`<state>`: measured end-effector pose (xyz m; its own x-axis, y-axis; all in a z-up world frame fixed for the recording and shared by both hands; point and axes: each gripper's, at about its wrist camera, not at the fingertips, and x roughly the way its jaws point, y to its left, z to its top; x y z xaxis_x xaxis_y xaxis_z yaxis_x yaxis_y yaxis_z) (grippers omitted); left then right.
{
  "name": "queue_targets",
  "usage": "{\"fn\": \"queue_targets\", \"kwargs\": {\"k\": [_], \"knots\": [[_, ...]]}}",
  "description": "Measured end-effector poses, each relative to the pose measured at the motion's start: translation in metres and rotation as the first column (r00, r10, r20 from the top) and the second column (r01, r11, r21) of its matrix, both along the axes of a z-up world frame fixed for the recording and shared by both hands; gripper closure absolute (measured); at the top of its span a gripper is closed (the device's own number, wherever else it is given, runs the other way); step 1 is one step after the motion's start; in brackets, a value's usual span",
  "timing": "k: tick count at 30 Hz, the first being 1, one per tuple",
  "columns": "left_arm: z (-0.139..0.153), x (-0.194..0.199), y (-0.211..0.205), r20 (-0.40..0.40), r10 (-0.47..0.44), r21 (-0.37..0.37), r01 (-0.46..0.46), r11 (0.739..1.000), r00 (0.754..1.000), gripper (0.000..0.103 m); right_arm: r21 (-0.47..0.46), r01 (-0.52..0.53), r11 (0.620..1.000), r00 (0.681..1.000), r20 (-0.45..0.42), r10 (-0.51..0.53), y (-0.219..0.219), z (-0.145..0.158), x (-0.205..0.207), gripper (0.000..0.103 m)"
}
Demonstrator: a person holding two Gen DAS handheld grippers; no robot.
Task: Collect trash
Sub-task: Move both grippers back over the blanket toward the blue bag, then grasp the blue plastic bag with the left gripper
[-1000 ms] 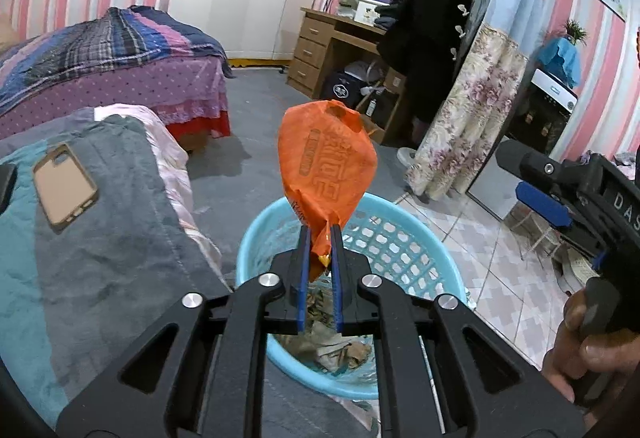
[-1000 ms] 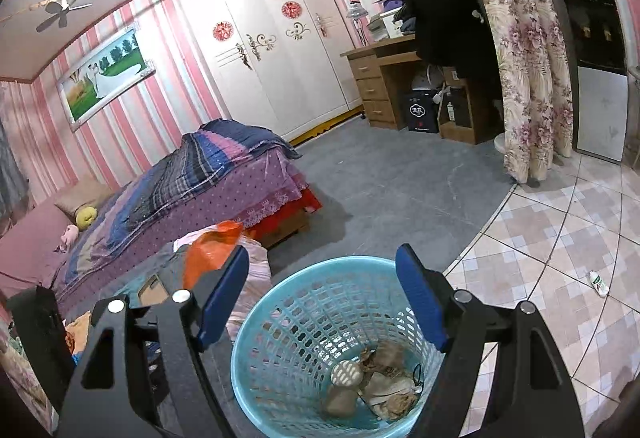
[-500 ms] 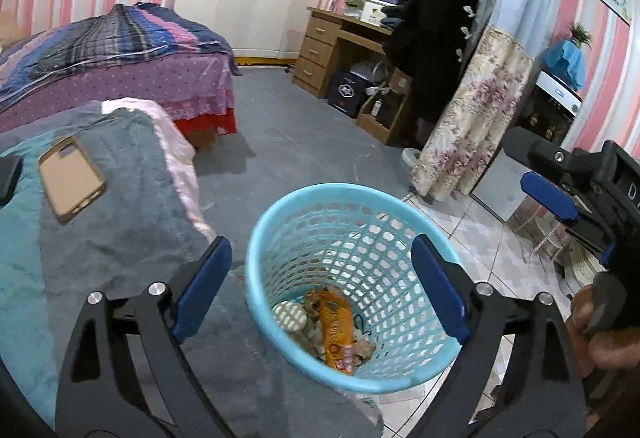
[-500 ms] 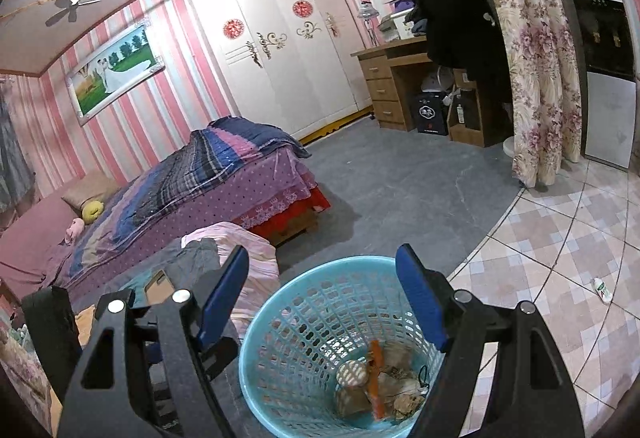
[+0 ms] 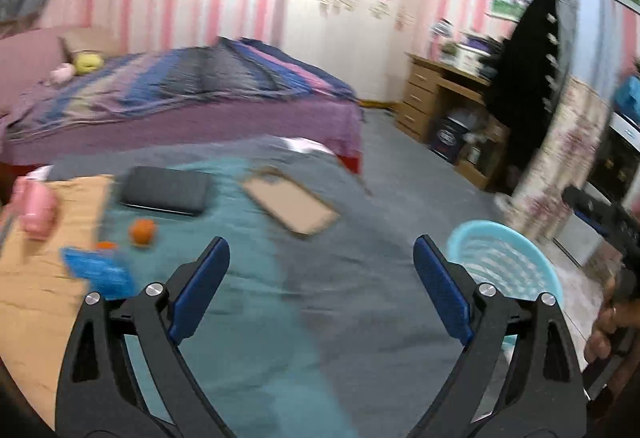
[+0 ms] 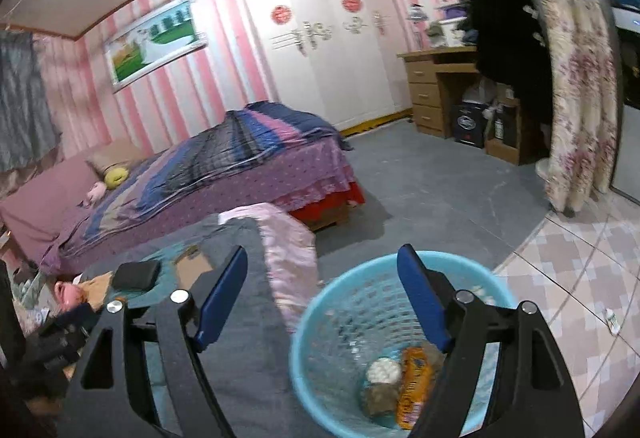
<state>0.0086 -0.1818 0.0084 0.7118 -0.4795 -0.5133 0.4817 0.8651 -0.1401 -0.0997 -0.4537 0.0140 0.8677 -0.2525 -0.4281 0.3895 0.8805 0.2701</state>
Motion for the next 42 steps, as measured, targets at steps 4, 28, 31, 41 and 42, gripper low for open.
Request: {"fn": "queue_targets", "kwargs": {"k": [4,28,31,41,42], "knots": [[0.004,0.014,0.062,0.034,0.156,-0.024,-0.155,0.988,0.987,0.010,-0.045,-0.077,0.996,0.997,-0.009,0.077,0.034,0.000,0.019,0.026],[-0.046,0.055,0.232,-0.098,0.424,-0.014,-0.427,0.904,0.901,0.010,-0.128,-0.455,0.881,0.889,-0.014,0.457,0.234,-0.001,0.139,0.019],[-0.055,0.059,0.206,-0.121,0.358,-0.008,-0.362,0.932,0.926,0.010,-0.073,-0.444,0.893,0.895,-0.080,0.438,0.233,-0.026,0.152,0.019],[-0.084,0.102,0.147,-0.169,0.338,0.080,-0.329,0.941,0.926,0.010,0.035,-0.436,0.899,0.889,-0.143,0.436,0.217,-0.058,0.173,0.019],[-0.088,0.109,0.146,-0.178,0.342,0.082,-0.333,0.939,0.923,0.012,0.034,-0.441,0.897,0.886,-0.145,0.441,0.210,-0.060,0.176,0.019]]}}
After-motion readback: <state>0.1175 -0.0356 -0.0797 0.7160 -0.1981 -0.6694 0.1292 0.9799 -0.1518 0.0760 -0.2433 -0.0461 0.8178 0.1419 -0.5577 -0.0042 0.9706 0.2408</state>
